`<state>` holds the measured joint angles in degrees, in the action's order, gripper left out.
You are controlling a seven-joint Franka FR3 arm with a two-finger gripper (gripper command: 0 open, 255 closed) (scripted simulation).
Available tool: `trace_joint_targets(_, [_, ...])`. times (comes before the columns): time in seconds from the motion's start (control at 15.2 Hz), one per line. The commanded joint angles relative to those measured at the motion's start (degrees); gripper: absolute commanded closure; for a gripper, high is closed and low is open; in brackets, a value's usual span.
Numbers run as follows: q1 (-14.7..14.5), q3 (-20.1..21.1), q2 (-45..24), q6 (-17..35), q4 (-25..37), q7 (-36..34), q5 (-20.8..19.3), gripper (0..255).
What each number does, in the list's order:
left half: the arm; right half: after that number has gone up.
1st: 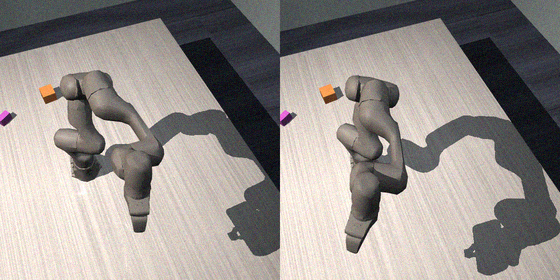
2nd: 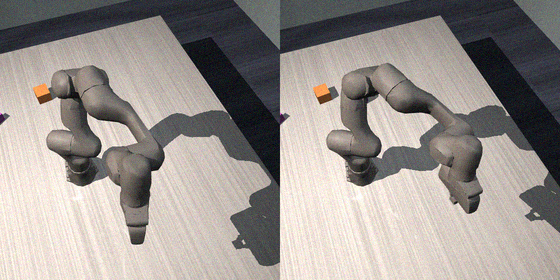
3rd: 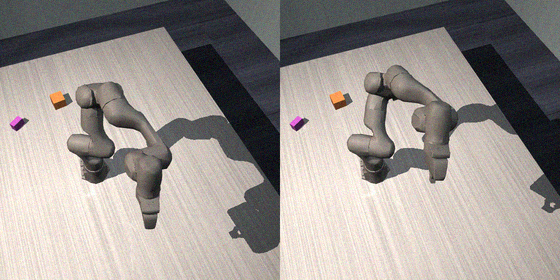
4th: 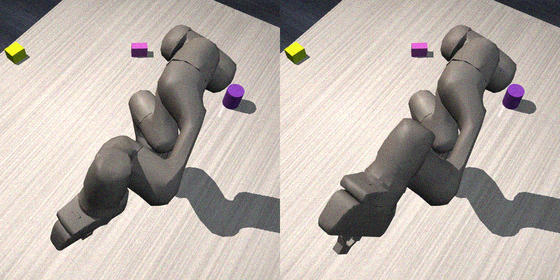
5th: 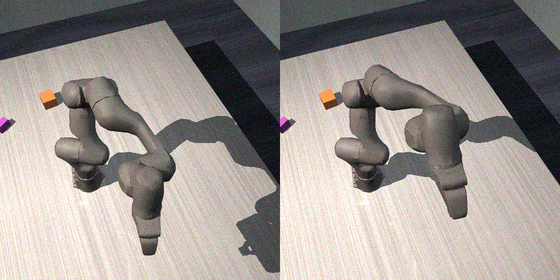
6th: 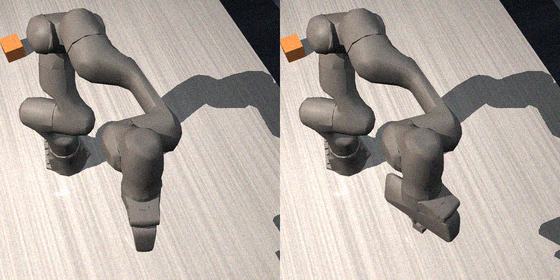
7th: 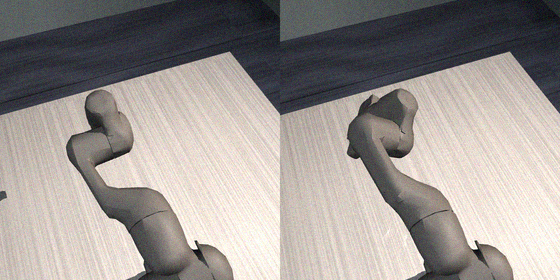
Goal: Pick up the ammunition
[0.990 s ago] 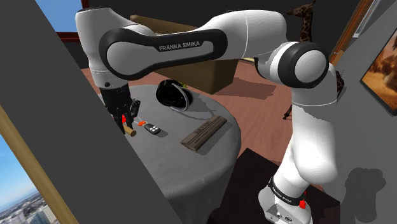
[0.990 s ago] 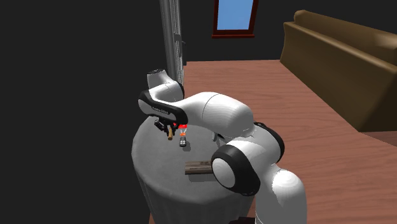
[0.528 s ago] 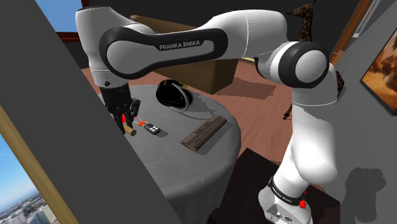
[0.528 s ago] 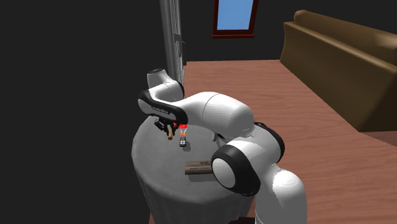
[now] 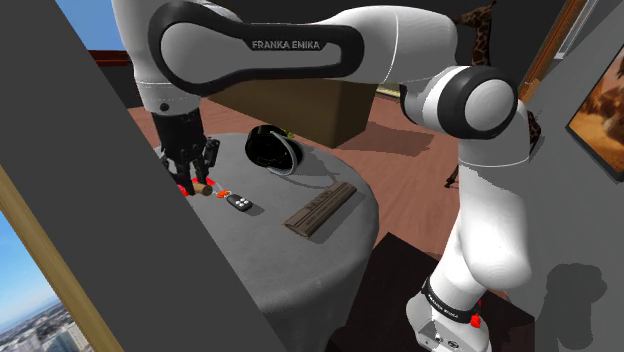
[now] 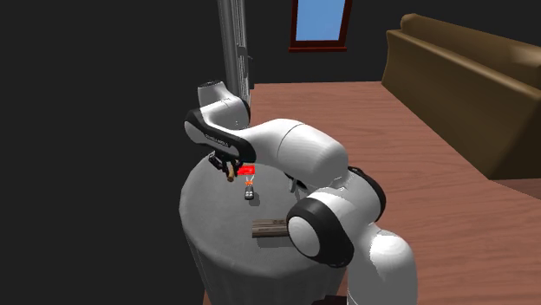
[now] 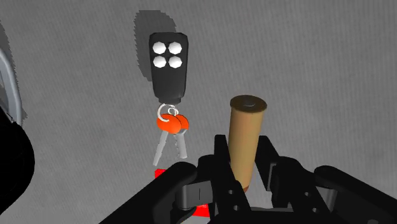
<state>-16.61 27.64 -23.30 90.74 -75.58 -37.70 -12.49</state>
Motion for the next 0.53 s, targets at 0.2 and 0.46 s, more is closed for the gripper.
trace_joint_targets(0.2, [-0.8, 0.0, -0.8, -4.2, 4.9, 0.2, -0.3, 255])
trace_joint_targets(0.46, [-1.3, 0.0, -1.3, -6.1, 7.4, 0.3, -0.5, 255])
